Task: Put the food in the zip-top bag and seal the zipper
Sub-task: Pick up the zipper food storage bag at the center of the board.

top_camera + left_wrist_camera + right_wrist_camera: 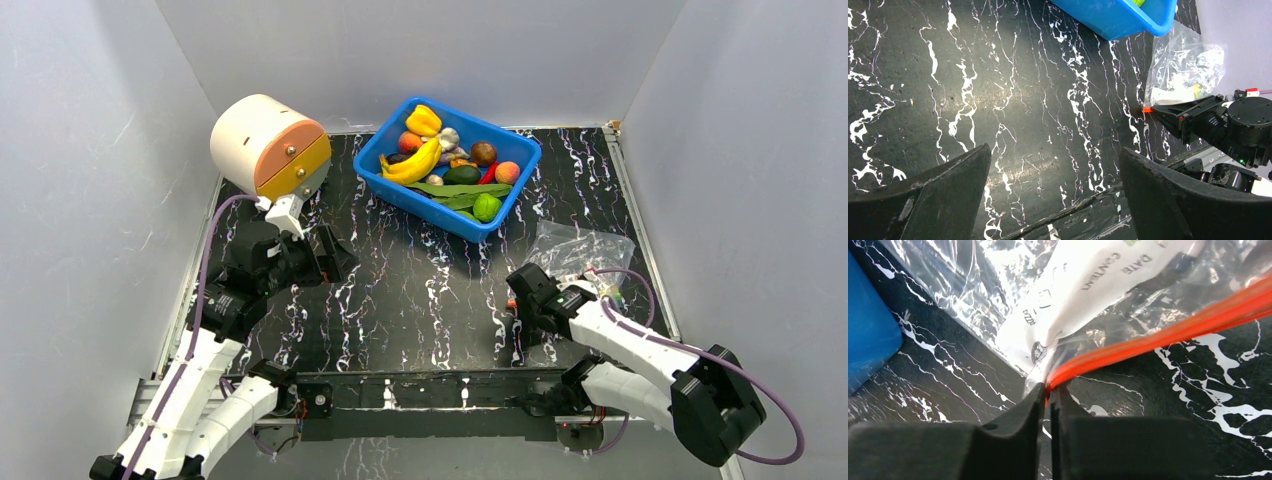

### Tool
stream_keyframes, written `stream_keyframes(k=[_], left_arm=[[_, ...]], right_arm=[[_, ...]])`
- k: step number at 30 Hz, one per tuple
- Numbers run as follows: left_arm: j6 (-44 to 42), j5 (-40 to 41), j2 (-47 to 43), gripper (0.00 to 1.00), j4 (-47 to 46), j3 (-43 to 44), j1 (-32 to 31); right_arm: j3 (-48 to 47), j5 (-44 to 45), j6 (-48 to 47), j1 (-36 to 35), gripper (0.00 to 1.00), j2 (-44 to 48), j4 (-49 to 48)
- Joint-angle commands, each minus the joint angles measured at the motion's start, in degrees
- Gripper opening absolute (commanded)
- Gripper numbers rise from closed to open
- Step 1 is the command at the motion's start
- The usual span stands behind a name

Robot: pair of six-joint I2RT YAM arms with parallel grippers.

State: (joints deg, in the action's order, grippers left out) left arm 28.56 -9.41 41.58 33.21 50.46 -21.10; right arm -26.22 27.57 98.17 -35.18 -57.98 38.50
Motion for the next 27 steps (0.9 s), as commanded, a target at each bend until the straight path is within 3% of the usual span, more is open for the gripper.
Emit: stream_keyframes(k=[1,11,18,27], left_arm=[[0.1,0.4,-1.0,0.98,1.3,-0.2,0.3],[0.4,-1.0,3.1,0.98,2.7,2.3,0.3],[1.0,1.0,4.8,0.98,5.8,2.2,0.3],[-1.0,-1.7,5.7,0.98,7.0,2.6,0.2]], right_arm=[[-0.3,3.7,1.5,0.1,0.02,2.1,1.4],[-11.9,10.0,-0.7,0.2,0.00,9.2,17.3],[-23.2,16.9,-8.0,0.1,0.00,11.4,25.1],[-35.9,17.2,-27.3,0.1,0.00,10.6,21.6]])
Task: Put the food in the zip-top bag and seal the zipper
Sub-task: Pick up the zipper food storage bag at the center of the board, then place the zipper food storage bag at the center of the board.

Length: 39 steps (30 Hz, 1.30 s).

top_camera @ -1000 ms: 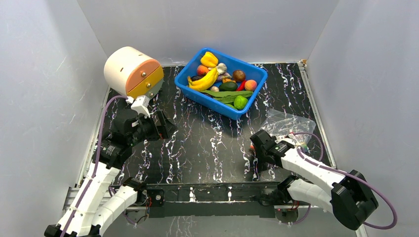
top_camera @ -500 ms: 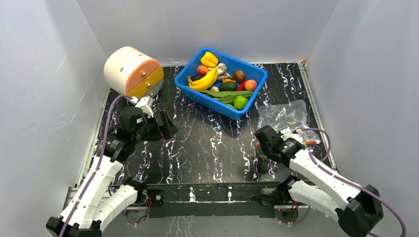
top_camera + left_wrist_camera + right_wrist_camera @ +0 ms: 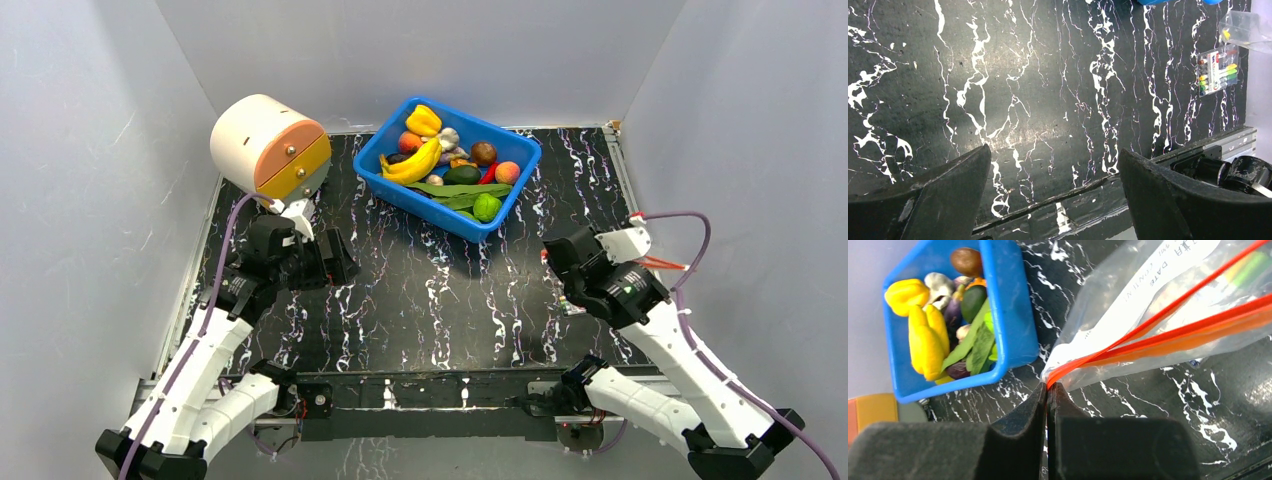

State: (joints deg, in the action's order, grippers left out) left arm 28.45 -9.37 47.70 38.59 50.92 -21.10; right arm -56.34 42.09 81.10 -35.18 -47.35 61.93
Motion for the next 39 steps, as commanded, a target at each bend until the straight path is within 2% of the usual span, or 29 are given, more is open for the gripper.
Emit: stream_keyframes(k=[1,7,12,18,24,29,32,36,39], left_arm=[[-0.9,-1.9,-0.4,0.99,1.7,2.6,0.3],[-2.5,-2.9,-0.1,0.98,1.4,2.8,0.3],[-3.9,-2.3,0.2,0.98,2.9,4.5,0.3],[-2.9,-0.4,-0.3,0.98,2.4,5.2,0.3],[-1.5,0.0,-3.1,0.98,-2.6,2.0,0.2],[0.8,3.6,-3.4,0.98,-3.4,2.1,0.2],[-1.0,1.0,-3.0,0.98,-4.1,2.1,0.2],[-3.3,-8.0,-2.3,0.94,-6.3,2.7,0.2],[1.7,-10.1,-2.0,0.92,-8.6,2.4,0.3]], right_arm=[[-7.2,1.8,-11.8,0.2,0.00,-0.5,-2.2],[-17.6,-7.9,-23.4,0.1,0.00,-5.0,-7.1],[-21.0,-16.9,-29.3,0.1,0.00,-7.6,-11.3],[-20.8,-33.1,-32.0,0.1,0.00,-10.6,-15.6],[-18.1,-41.9,-32.0,-0.4,0.00,-12.3,-18.4],[-15.8,-51.7,-33.7,-1.5,0.00,-13.1,-24.3],[-15.4,-55.1,-33.0,-4.3,0.00,-14.4,-27.3],[-14.0,-58.0,-33.5,-10.0,0.00,-15.9,-32.6],[-12.1,-60.7,-33.3,-14.3,0.00,-17.3,-37.9]])
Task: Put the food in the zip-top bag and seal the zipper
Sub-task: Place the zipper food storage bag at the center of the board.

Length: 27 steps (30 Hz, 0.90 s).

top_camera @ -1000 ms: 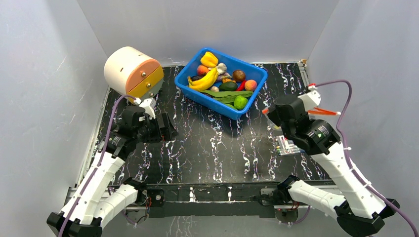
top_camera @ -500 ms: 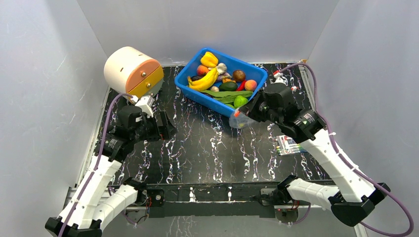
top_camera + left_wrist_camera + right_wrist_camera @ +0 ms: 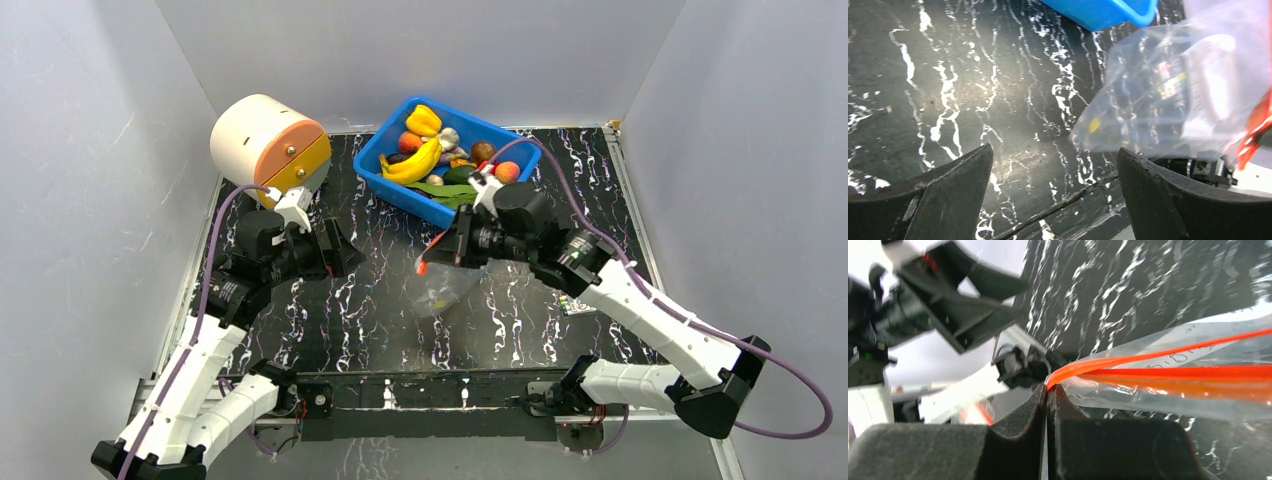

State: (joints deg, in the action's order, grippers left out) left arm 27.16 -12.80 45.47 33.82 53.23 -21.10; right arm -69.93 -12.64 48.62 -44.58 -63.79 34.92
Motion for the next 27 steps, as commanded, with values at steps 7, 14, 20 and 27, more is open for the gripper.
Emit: stream_keyframes(k=[7,14,20,27], left_arm=[[2.5,-6.8,-0.2,0.91,-3.0,0.4,0.3],[2.5,-6.3,0.3,0.90,-1.3,0.8,0.2],[4.4,-8.9,2.9,0.89,-2.4,-1.8,0.3],[5.5,-9.8,6.9,0.86,-4.0,-4.1,0.3]], right_arm=[[2.1,-8.0,-2.2,-11.2,0.00,-7.0,-14.8],[9.9,-0.8,-7.5,-11.2,0.00,-8.9,-9.8],[14.9,4.5,-8.7,-11.2,0.09,-9.2,-6.7],[15.7,9.1,-9.6,-10.2,0.26,-8.3,-4.4]])
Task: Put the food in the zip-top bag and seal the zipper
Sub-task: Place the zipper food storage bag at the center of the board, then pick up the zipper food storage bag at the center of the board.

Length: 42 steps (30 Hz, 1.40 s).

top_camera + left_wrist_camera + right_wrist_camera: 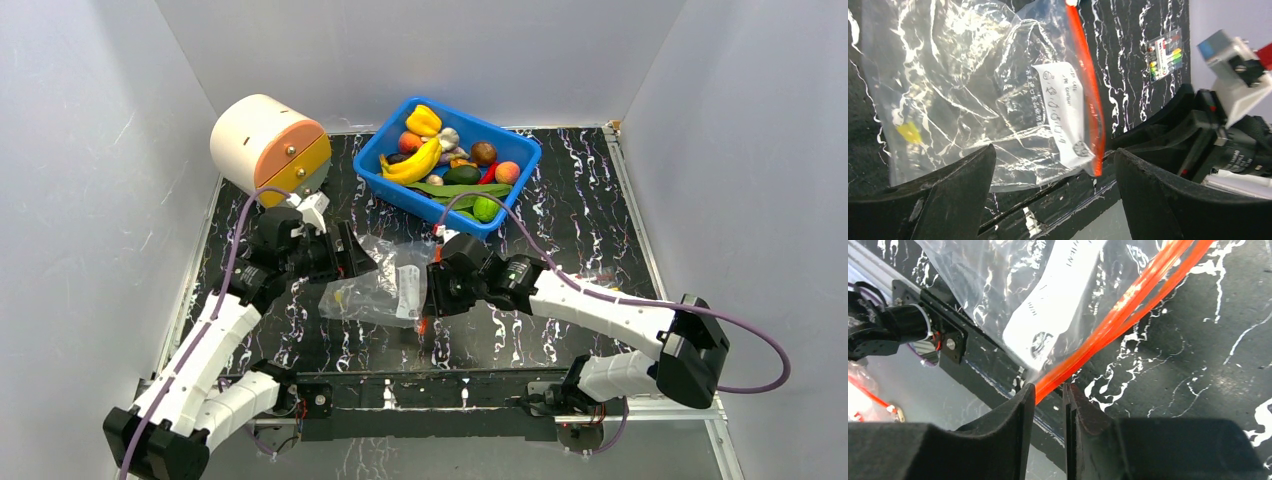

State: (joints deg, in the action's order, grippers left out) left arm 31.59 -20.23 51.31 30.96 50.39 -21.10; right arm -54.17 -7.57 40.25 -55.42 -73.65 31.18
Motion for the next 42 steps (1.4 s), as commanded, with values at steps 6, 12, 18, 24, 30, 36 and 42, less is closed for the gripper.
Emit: stream_keyframes(k=[6,12,18,24,30,36,42], left_arm=[[1.8,-2.1,2.9,0.86,-1.4,-2.2,0.3],[1.6,1.4,5.3,0.78,-0.5,-0.7,0.2],[1.7,3.9,9.9,0.77,1.3,2.5,-0.8],[1.9,7.6,15.9,0.75,3.3,6.6,-5.8],[1.9,8.9,23.0,0.74,3.9,10.8,-11.3],[2.1,15.2,28.8,0.66,1.0,12.8,-18.4],[0.3,23.2,37.2,0.65,3.4,18.1,-25.8]], right_arm=[[4.7,3.8,2.4,3.5,0.40,4.6,-5.1],[8.9,2.7,5.8,9.1,0.47,8.2,-8.5],[11.5,1.8,6.6,16.7,0.51,11.9,-9.3],[12.5,0.3,4.6,23.1,0.52,12.9,-8.3],[14.1,-0.3,4.1,26.8,0.51,14.4,-8.7],[15.6,-1.2,3.6,29.9,0.51,15.5,-8.4],[16.5,-2.2,3.4,31.7,0.51,16.0,-8.1]])
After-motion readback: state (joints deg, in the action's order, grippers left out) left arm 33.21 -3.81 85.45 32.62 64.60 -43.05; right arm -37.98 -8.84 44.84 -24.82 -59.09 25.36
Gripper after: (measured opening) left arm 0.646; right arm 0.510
